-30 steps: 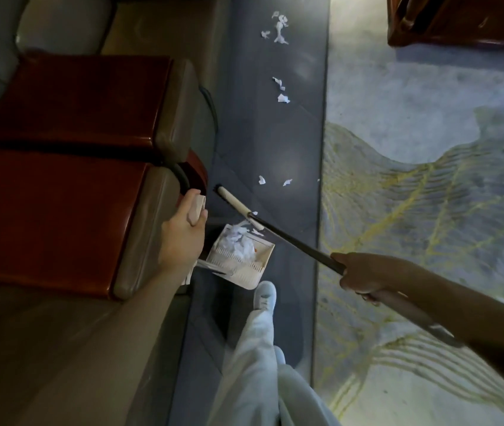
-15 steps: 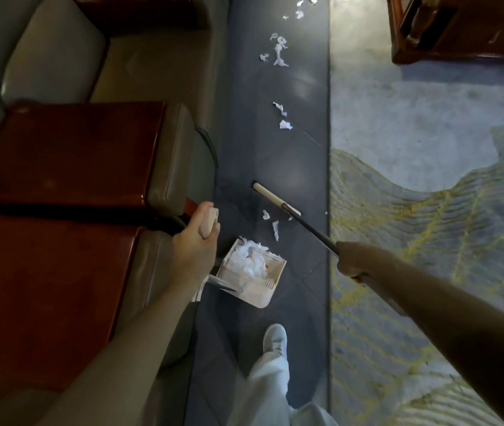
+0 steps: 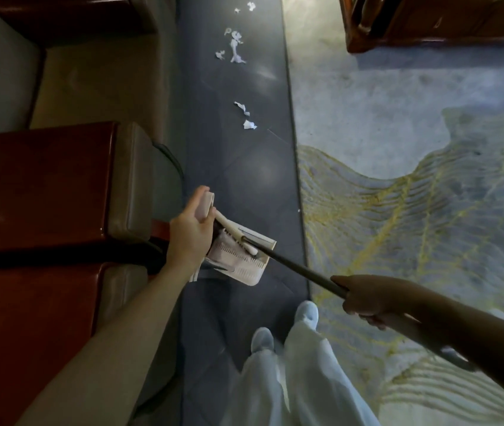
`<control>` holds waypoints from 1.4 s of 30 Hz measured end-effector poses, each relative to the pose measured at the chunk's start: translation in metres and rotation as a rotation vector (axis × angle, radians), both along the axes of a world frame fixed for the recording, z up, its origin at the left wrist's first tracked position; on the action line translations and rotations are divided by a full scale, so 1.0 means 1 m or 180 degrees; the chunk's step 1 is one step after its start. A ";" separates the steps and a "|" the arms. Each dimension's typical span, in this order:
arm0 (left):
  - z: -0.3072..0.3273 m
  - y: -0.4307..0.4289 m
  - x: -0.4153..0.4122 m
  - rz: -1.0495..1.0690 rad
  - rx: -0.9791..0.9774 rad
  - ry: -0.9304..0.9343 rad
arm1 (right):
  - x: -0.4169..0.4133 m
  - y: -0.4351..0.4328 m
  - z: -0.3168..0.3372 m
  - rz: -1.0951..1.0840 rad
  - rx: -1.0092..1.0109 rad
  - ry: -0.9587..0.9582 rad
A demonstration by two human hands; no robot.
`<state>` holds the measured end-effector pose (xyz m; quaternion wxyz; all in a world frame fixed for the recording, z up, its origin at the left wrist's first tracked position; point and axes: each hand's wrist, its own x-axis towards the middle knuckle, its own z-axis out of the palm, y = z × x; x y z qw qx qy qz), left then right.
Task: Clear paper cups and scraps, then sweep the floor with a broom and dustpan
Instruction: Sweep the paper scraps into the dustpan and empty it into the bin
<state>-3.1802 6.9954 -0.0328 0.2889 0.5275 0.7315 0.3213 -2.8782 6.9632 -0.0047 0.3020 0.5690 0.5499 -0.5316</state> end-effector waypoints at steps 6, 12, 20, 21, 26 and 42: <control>-0.002 0.025 0.031 0.0075 0.0115 0.0009 | 0.037 0.033 0.002 -0.0161 0.0334 -0.0242; -0.004 0.067 0.067 0.0179 -0.0002 -0.0033 | 0.079 0.088 -0.002 -0.0211 0.0536 -0.0387; -0.009 0.128 0.090 0.0150 -0.0114 0.0074 | 0.102 0.138 -0.030 0.0058 0.0641 -0.0670; -0.010 0.132 0.094 0.0124 -0.0101 0.0096 | 0.100 0.138 -0.036 -0.0003 0.0520 -0.0569; -0.011 0.147 0.110 0.0074 0.0008 0.0192 | 0.090 0.133 -0.039 0.0006 0.0039 -0.0050; 0.005 0.227 0.100 0.0673 0.0256 -0.0129 | 0.105 0.259 0.004 -0.0073 0.0485 0.0162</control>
